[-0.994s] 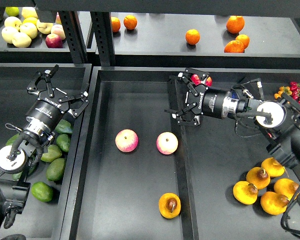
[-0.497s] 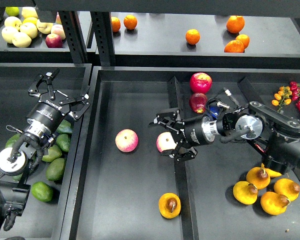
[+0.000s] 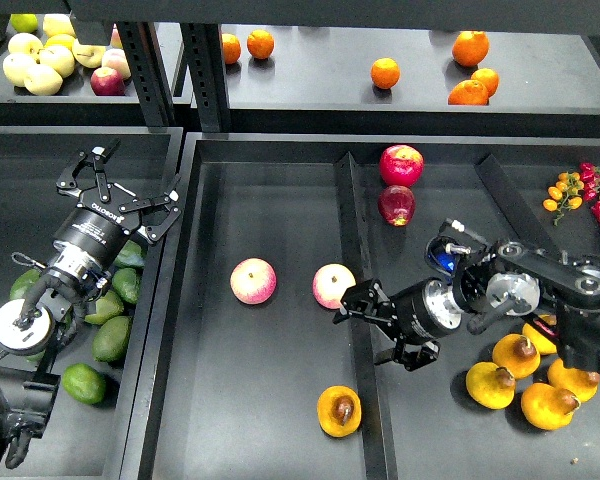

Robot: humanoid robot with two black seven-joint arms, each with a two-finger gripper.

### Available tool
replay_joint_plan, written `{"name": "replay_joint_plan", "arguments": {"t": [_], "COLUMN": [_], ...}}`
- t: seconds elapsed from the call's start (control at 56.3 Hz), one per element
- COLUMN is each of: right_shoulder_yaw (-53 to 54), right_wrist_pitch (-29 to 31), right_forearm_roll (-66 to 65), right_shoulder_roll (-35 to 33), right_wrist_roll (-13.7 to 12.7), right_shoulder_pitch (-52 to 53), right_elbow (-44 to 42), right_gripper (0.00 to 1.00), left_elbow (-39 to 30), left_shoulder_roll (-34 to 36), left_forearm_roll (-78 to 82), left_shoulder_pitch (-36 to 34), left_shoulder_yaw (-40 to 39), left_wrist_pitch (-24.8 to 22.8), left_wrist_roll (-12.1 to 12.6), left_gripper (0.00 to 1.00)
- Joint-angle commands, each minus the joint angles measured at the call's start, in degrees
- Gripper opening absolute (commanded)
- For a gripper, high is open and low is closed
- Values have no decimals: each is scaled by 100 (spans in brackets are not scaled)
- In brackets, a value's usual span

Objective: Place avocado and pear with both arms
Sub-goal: 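Swing the right gripper across the tray toward the halved orange fruit, then lower the right gripper and grasp the halved orange fruit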

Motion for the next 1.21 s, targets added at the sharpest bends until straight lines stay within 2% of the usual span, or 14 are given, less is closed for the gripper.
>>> {"name": "replay_joint_plan", "arguments": {"t": [0.0, 0.178, 0.497, 0.657, 0.959, 1.19], "right_shoulder_yaw": [7, 419, 490, 420, 411, 402], "right_wrist_pitch": [0, 0, 0, 0, 0, 0], "right_forearm_roll": [-9, -27, -27, -44, -202, -273], "right_shoulder_roll": [-5, -75, -734, -691, -120, -31], "right_wrist_roll": [0, 0, 0, 0, 0, 0], "right_shoulder_pitch": [-145, -629, -515, -550, -664, -831], "right_elbow": [-4, 66, 620, 620, 409, 233], "right_gripper": [100, 100, 100, 100, 100, 100], "left_elbow": [-19, -45, -45, -45, -89, -89], "left_shoulder_roll": [0, 0, 0, 0, 0, 0], "left_forearm_roll": [-6, 3, 3, -6, 3, 3], "left_shoulder_pitch": [16, 51, 60, 69, 60, 60], "left_shoulder_yaw": [0, 8, 44, 35, 140, 211], "left_wrist_pitch": [0, 0, 0, 0, 0, 0], "left_wrist_roll": [-9, 0, 0, -9, 0, 9], "left_gripper": [99, 99, 99, 99, 99, 99]}}
